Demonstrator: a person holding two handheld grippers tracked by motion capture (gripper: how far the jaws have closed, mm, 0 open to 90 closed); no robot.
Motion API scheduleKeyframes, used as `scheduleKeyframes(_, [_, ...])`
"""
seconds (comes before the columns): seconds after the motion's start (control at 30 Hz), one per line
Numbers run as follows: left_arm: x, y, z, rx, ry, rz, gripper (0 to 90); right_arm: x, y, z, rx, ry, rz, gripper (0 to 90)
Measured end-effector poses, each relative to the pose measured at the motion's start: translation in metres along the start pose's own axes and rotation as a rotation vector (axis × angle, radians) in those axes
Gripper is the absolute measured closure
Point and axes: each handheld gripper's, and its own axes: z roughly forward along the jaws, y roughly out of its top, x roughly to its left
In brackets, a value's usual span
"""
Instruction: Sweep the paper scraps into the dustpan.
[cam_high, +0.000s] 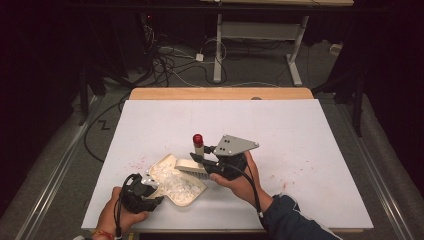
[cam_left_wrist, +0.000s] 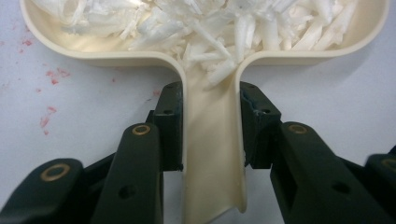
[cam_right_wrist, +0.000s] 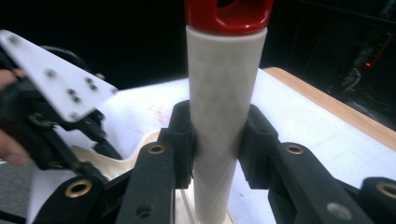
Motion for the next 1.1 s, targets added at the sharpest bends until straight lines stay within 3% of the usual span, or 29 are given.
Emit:
scheduleKeyframes(0.17, [0.000, 0.000, -0.001, 0.003, -0.003, 0.000, 63.4, -0.002, 0.009, -0.019, -0.045, -0.021, -0.010, 70.5])
scheduleKeyframes(0.33, [0.000, -0.002, -0.003, 0.010, -0.008, 0.010, 63.4, -0.007, 0.009, -0.035, -0.054, -0.026, -0.010, 70.5])
scheduleKeyframes(0.53, [-0.001, -0.004, -0.004, 0.021, -0.014, 0.021, 63.5, -0.014, -0.002, -0.069, -0.015, -0.005, -0.036, 70.5])
scheduleKeyframes(0.67, [-0.004, -0.003, -0.004, 0.035, -0.013, 0.033, 63.4, -0.020, -0.014, -0.093, 0.023, -0.010, -0.023, 70.5])
scheduleKeyframes(0.87, [-0.011, 0.001, -0.005, 0.050, -0.007, 0.064, 63.5, -0.017, -0.025, -0.097, 0.061, -0.007, -0.021, 70.5])
scheduleKeyframes(1.1, [-0.013, 0.003, -0.005, 0.054, -0.004, 0.077, 63.4, -0.010, -0.027, -0.080, 0.049, 0.013, -0.017, 70.5])
